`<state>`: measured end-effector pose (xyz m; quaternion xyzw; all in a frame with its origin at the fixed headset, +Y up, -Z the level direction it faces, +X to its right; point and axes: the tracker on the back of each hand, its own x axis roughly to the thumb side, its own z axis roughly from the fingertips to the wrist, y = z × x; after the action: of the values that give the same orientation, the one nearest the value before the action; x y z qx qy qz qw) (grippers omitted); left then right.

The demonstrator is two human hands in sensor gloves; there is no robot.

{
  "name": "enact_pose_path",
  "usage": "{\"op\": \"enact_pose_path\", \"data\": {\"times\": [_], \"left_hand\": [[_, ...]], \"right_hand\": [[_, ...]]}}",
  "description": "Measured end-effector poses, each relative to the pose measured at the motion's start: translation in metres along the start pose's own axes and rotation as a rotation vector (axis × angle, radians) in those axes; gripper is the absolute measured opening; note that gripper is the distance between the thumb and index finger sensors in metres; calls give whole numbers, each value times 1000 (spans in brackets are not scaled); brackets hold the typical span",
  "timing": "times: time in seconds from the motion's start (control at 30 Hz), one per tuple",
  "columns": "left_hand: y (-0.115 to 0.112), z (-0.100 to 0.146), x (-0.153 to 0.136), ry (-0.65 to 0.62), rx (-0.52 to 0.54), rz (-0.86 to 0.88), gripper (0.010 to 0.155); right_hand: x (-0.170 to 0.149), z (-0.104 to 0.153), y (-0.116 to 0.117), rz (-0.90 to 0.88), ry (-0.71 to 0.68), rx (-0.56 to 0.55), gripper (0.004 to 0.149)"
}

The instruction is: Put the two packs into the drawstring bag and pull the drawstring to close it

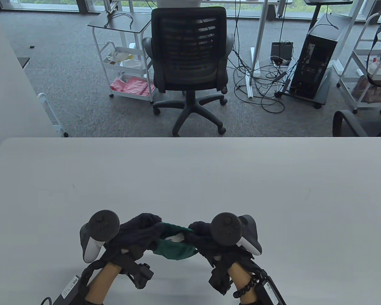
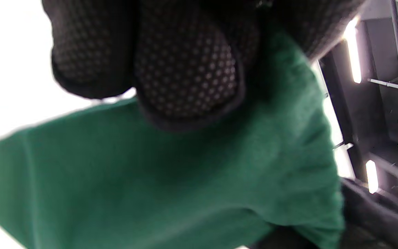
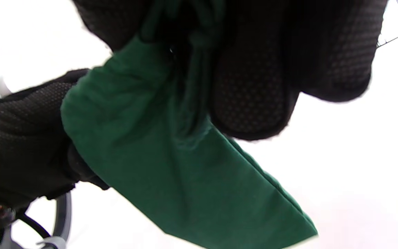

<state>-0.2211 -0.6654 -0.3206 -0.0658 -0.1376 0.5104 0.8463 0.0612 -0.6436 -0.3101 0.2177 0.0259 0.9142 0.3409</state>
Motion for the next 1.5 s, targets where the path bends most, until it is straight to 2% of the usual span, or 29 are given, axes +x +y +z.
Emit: {"op": "enact_pose_path", "data": {"times": [0.27, 0.37, 0.6, 0.7, 0.8, 0.83, 0.93, 1.03, 1.13, 1.3, 1.4, 1.5], "left_hand": [[13, -9, -21, -33, -90, 299, 39], [17, -10, -26, -21, -88, 371, 39], [17, -9, -30, -12, -96, 410, 39], [15, -10, -29, -15, -117, 432, 40], [14, -10, -30, -11, -127, 449, 40], [14, -10, -30, -9, -128, 452, 40], [16, -10, -32, 6, -110, 434, 40], [22, -10, -36, 55, -74, 316, 40], [23, -11, -40, 90, -84, 234, 41], [10, -15, -43, 143, -177, 191, 43], [1, -16, -40, 139, -220, 142, 43], [-6, -16, -37, 129, -247, 133, 44]], "right_hand": [[-16, 7, -19, -186, -72, -18, 66], [-20, 8, -22, -228, -115, 0, 74], [-12, 5, -9, -142, -170, 44, 78], [-7, 2, 0, -83, -165, 41, 74], [-4, 1, 3, -29, -165, -10, 57], [-4, 1, 3, -28, -160, -34, 47], [-5, 2, -1, -57, -162, -29, 38], [-11, 4, -8, -139, -159, -23, 38], [-14, 5, -14, -172, -171, -56, 39], [-6, 12, -23, -126, -205, -216, 38], [2, 17, -27, -32, -227, -306, 37], [7, 19, -28, -2, -236, -335, 37]]}}
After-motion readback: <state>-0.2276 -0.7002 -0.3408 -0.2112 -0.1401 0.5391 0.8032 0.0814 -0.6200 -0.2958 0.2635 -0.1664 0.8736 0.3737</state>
